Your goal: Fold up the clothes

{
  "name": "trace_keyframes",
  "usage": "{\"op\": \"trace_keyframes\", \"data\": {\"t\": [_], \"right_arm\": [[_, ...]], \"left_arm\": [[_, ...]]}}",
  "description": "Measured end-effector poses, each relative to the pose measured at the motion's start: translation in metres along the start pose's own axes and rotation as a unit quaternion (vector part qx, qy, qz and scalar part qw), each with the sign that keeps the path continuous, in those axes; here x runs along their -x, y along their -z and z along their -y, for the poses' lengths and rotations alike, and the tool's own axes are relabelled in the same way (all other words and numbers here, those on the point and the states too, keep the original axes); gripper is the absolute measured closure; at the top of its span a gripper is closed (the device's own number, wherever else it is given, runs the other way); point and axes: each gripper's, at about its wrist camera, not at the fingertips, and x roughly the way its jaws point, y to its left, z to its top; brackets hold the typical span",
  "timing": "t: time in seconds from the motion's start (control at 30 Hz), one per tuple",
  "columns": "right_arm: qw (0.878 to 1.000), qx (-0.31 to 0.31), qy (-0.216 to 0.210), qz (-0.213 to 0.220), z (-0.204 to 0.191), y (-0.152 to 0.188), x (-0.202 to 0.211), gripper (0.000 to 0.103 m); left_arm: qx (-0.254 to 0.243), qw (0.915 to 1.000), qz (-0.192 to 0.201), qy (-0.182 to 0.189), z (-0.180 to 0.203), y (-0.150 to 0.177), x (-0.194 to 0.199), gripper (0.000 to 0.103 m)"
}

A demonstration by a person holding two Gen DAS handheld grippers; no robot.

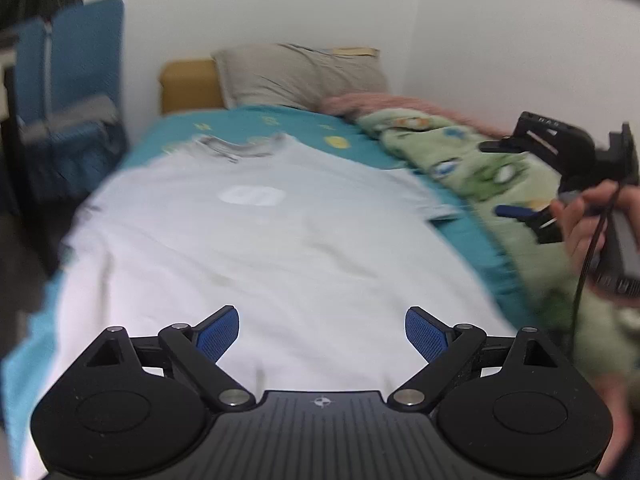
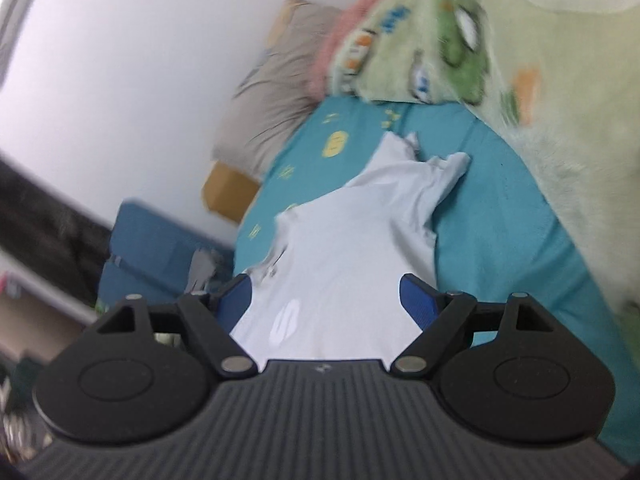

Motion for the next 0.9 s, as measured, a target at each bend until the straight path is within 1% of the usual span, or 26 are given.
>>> {"op": "trace_keyframes", "data": {"t": [0.1,0.13,0.2,0.3,0.37,0.4,0.47,0.5,0.53,0.63,0.7,0.77,0.9], "right_arm": [[1.0,-0.016,0.018,0.005,0.019,-0.01,-0.041,0.019],[1.0,-0.017,0.023,0.005,0.024,-0.012,-0.053,0.019],[0.999,-0.021,0.032,0.007,0.035,-0.018,-0.077,0.019],[0.998,-0.023,0.052,0.01,0.052,-0.023,-0.112,0.019],[0.998,-0.017,0.066,0.008,0.063,-0.025,-0.134,0.019],[0.998,-0.003,0.065,0.009,0.063,-0.025,-0.143,0.021],[0.998,0.032,0.053,0.022,0.059,-0.022,-0.157,0.021],[0.998,0.036,0.044,0.03,0.057,-0.022,-0.164,0.02],[0.998,0.029,0.032,0.037,0.057,-0.023,-0.17,0.021],[0.998,-0.012,-0.015,0.065,0.066,-0.026,-0.185,0.021],[0.997,-0.011,-0.035,0.072,0.067,-0.03,-0.193,0.021],[0.996,-0.015,-0.039,0.073,0.064,-0.036,-0.201,0.021],[0.998,0.007,-0.017,0.068,0.05,-0.048,-0.22,0.021]], "left_arm": [[0.008,0.9992,-0.007,-0.039,-0.01,0.003,-0.022,0.011],[0.02,0.9988,-0.013,-0.043,-0.021,0.004,-0.022,0.011],[0.046,0.998,-0.021,-0.038,-0.034,0.004,-0.029,0.011],[0.057,0.9971,-0.024,-0.045,-0.044,0.006,-0.04,0.011],[0.055,0.997,-0.026,-0.049,-0.047,0.009,-0.049,0.01],[0.056,0.9966,-0.033,-0.051,-0.049,0.01,-0.055,0.01],[0.068,0.9954,-0.047,-0.049,-0.055,0.014,-0.065,0.01],[0.075,0.9947,-0.051,-0.048,-0.058,0.015,-0.069,0.01],[0.081,0.9941,-0.056,-0.045,-0.061,0.016,-0.072,0.01],[0.116,0.9916,-0.052,-0.024,-0.072,0.021,-0.072,0.007],[0.134,0.99,-0.043,-0.016,-0.078,0.023,-0.07,0.007],[0.136,0.9898,-0.038,-0.017,-0.078,0.022,-0.071,0.006],[0.112,0.9927,-0.037,-0.023,-0.069,0.021,-0.075,0.004]]}}
